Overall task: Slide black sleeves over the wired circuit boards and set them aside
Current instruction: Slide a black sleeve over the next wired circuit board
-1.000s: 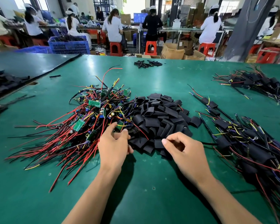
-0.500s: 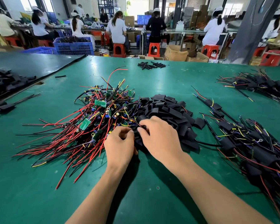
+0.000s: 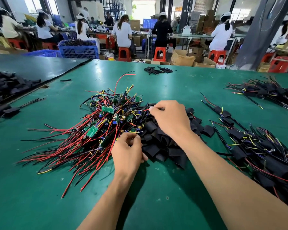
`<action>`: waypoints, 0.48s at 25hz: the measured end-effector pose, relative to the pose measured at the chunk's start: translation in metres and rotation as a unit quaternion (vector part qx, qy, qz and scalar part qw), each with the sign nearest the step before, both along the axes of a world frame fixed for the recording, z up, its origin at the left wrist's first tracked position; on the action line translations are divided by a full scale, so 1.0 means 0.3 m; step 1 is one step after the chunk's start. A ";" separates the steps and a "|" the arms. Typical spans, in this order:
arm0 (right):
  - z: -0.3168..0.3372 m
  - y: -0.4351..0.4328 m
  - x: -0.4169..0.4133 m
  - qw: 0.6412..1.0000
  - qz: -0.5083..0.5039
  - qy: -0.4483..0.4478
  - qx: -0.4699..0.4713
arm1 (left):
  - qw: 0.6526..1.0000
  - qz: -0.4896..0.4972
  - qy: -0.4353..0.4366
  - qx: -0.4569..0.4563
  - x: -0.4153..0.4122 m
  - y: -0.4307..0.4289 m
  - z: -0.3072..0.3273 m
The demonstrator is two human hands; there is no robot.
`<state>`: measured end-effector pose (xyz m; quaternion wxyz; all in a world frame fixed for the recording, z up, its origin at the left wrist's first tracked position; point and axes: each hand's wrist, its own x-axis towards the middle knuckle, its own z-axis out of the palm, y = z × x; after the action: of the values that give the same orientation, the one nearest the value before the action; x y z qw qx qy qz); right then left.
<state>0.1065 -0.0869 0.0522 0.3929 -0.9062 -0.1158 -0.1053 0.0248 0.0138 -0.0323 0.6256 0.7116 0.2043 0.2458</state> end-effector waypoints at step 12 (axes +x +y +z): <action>-0.067 -0.261 -0.161 0.892 0.201 0.254 0.315 | 0.999 0.011 0.014 -0.037 0.006 -0.015 0.030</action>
<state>0.0581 -0.1652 0.0322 0.6869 -0.6879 -0.1523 0.1782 0.0266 0.0094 -0.0233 0.6458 0.6891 0.2302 0.2349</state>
